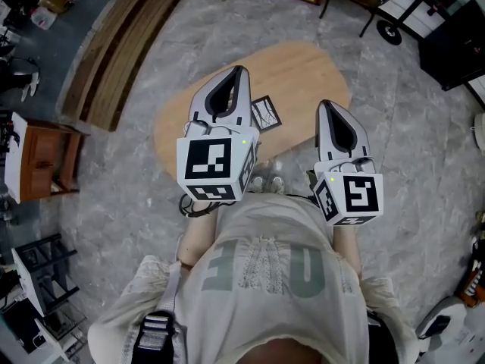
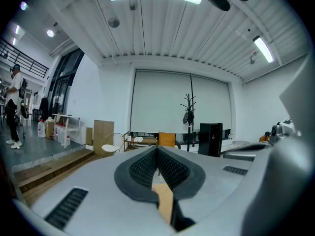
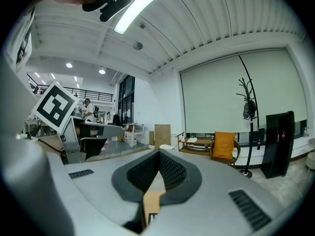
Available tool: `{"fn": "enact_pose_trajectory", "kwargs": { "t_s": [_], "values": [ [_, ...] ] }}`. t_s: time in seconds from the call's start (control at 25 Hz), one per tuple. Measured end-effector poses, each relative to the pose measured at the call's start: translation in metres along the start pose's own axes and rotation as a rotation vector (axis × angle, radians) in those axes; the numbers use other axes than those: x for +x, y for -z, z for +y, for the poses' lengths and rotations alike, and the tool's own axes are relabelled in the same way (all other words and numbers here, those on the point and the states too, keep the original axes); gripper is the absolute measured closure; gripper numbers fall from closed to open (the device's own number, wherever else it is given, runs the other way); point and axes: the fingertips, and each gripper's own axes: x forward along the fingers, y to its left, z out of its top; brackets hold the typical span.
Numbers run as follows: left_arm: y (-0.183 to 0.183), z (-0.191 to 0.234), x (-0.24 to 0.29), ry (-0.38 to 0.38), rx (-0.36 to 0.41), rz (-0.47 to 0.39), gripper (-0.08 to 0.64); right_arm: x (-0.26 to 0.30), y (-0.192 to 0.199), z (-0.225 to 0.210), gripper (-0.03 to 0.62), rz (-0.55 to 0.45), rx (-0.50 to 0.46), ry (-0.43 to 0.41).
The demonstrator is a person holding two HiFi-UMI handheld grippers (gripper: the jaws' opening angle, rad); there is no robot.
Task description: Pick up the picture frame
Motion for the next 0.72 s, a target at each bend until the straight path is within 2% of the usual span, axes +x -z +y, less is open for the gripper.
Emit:
{"fn": "enact_pose_trajectory", "kwargs": {
  "t_s": [0.28, 0.56, 0.72],
  "values": [
    [-0.001, -0.003, -0.001, 0.001, 0.008, 0.007, 0.551, 0.005, -0.008, 0.001, 0.586, -0.015, 0.008, -0.022],
    [-0.002, 0.009, 0.004, 0.013, 0.055, 0.006, 0.551, 0.026, -0.017, 0.008, 0.586, -0.042, 0.008, -0.043],
    [0.007, 0.009, 0.017, 0.007, 0.062, 0.030, 0.551, 0.038, -0.019, -0.003, 0.586, -0.043, -0.006, -0.043]
  ]
}}
